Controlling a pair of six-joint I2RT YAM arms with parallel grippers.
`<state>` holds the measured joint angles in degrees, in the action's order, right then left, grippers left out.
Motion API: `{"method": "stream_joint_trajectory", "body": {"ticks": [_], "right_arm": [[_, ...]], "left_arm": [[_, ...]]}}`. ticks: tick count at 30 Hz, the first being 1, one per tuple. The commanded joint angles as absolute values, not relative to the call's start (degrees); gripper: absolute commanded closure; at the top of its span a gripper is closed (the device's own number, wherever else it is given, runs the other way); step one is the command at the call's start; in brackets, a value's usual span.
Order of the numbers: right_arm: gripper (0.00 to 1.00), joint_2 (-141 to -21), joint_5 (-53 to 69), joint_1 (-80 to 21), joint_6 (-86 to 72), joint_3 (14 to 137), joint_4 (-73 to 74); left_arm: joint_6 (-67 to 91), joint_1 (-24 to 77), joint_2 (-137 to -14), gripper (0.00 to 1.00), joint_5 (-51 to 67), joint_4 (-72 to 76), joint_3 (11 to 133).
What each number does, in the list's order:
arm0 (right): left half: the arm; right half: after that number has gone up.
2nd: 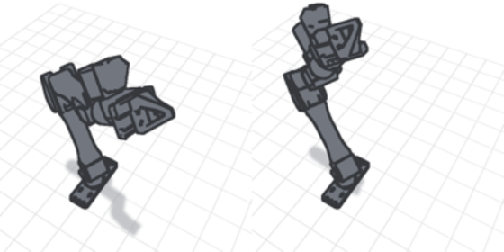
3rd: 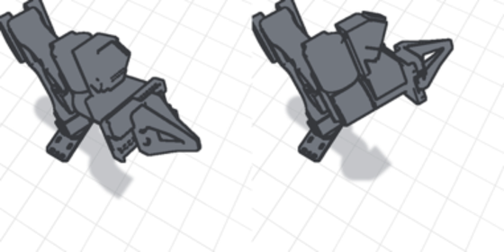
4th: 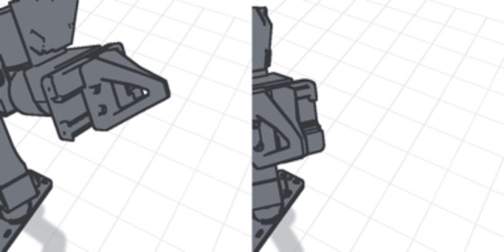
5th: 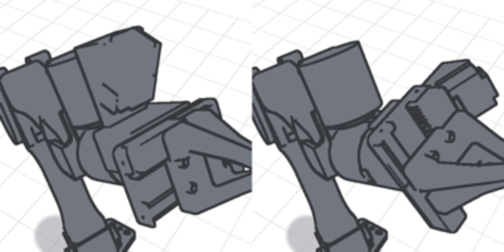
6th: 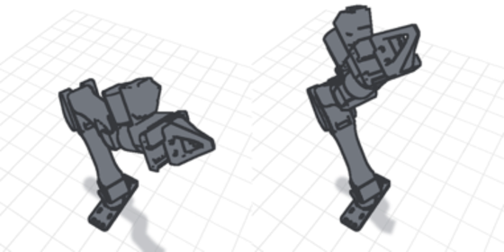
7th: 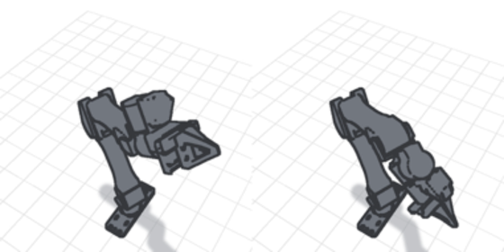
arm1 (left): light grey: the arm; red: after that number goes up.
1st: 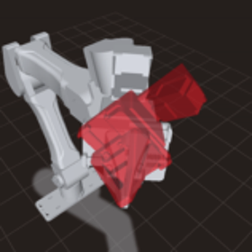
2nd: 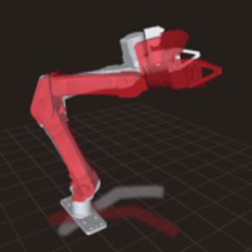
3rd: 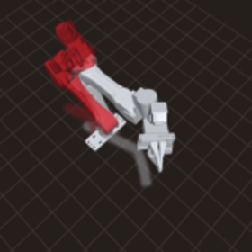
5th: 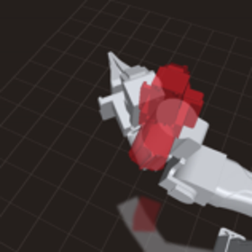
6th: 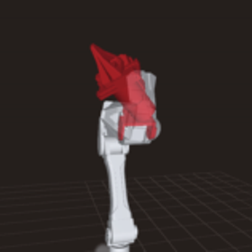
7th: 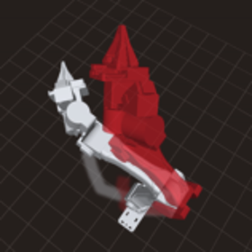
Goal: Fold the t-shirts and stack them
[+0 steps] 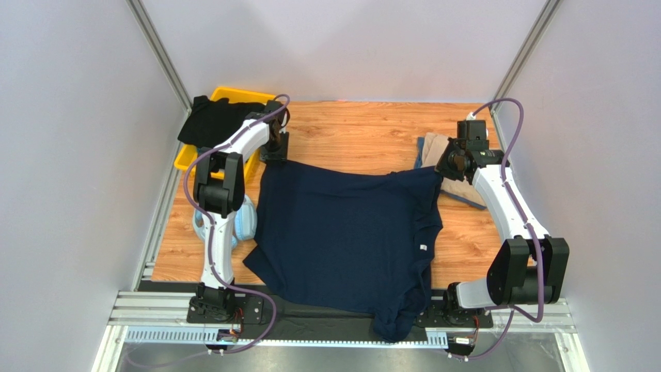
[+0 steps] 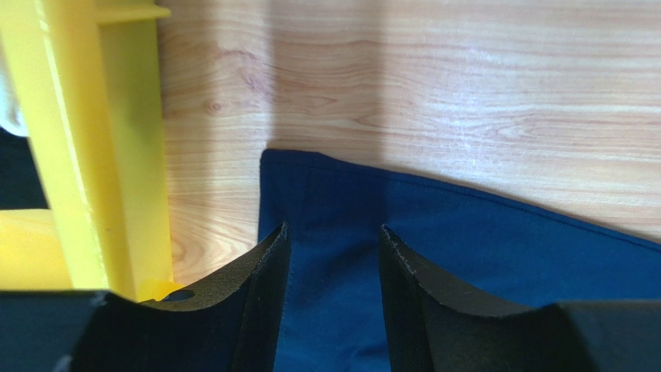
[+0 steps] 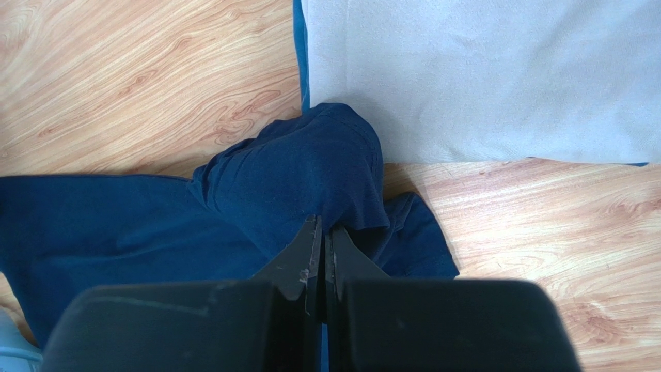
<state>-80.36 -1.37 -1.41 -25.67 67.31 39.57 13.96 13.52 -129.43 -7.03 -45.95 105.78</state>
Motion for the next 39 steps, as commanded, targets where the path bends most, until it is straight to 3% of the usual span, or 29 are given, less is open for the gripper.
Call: {"method": "stream_joint_trajectory", "body": {"ticks": [1,8,19,30,34,35,39], "right_arm": [[1.00,-78.84,-0.88,-1.23,-25.14,67.15,37.27],[1.00,-79.54,-0.88,-1.23,-24.87,66.97,37.09],[1.00,-79.98,-0.88,-1.23,-24.87,67.24,37.09],[1.00,-79.98,-0.88,-1.23,-24.87,67.59,37.18],[1.00,-79.72,0.88,-1.23,-24.87,67.41,37.09],[1.00,-79.63,0.88,-1.23,-24.79,67.24,37.18],[1.00,-79.37,0.97,-1.14,-24.78,66.89,37.09]], "left_arm": [[12.57,13.54,-125.51,0.47,-8.53,-43.77,106.26],[12.39,13.45,-122.52,0.47,-8.70,-39.90,103.53],[14.41,11.95,-131.65,0.47,-6.42,-46.14,112.23],[14.06,12.13,-132.45,0.49,-5.27,-48.33,111.53],[13.71,12.57,-133.24,0.62,-5.71,-49.04,111.88],[13.80,12.57,-133.33,0.72,-5.80,-49.22,111.97],[13.71,12.92,-133.33,0.93,-6.59,-49.31,111.97]]}}
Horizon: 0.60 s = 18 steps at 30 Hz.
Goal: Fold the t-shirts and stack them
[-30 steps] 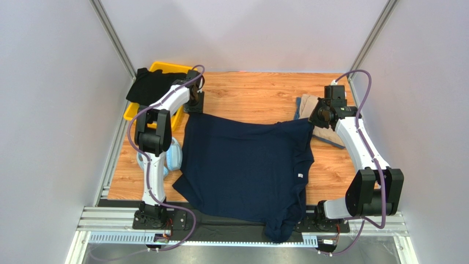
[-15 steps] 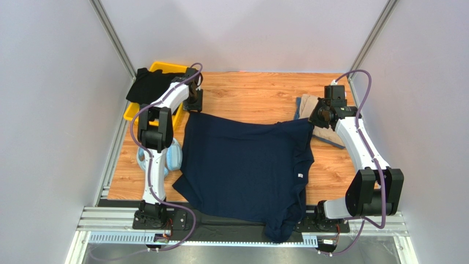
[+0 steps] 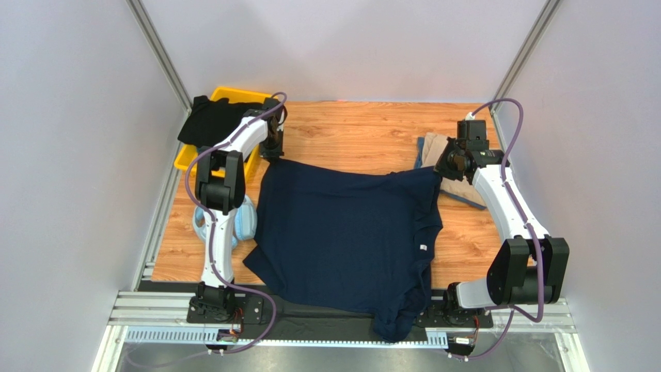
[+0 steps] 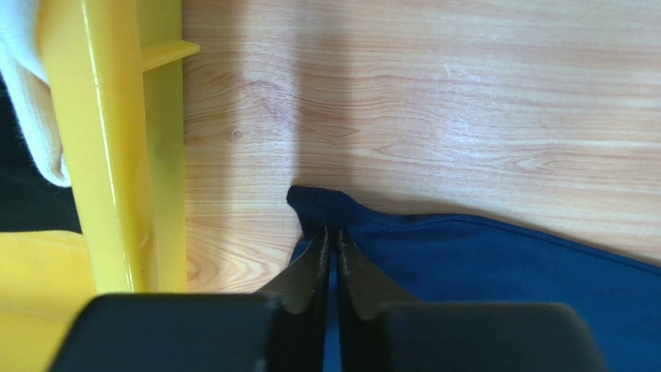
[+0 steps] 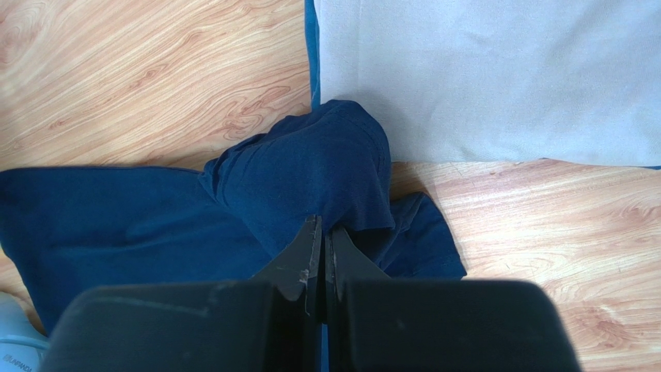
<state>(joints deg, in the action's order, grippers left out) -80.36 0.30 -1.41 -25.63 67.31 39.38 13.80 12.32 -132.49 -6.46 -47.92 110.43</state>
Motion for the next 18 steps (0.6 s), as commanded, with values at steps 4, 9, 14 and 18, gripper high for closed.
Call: {"method": "stream_joint_trajectory", "body": {"ticks": [4,9,14,18], "right_arm": [[1.00,-79.10,0.79,-1.23,-24.79,66.36,36.56],[1.00,-79.54,1.05,-1.23,-25.22,65.48,35.77],[1.00,-79.63,0.97,-1.23,-25.31,64.25,35.51],[1.00,-79.72,0.44,-1.14,-26.45,65.21,34.63]], "left_arm": [[13.36,13.09,-132.63,1.00,-7.99,-48.96,111.36],[13.54,13.10,-128.95,1.00,-10.46,-45.36,107.67],[13.45,13.18,-125.34,1.00,-11.34,-44.03,106.26],[13.71,13.18,-119.46,1.00,-12.21,-43.95,106.00]]}}
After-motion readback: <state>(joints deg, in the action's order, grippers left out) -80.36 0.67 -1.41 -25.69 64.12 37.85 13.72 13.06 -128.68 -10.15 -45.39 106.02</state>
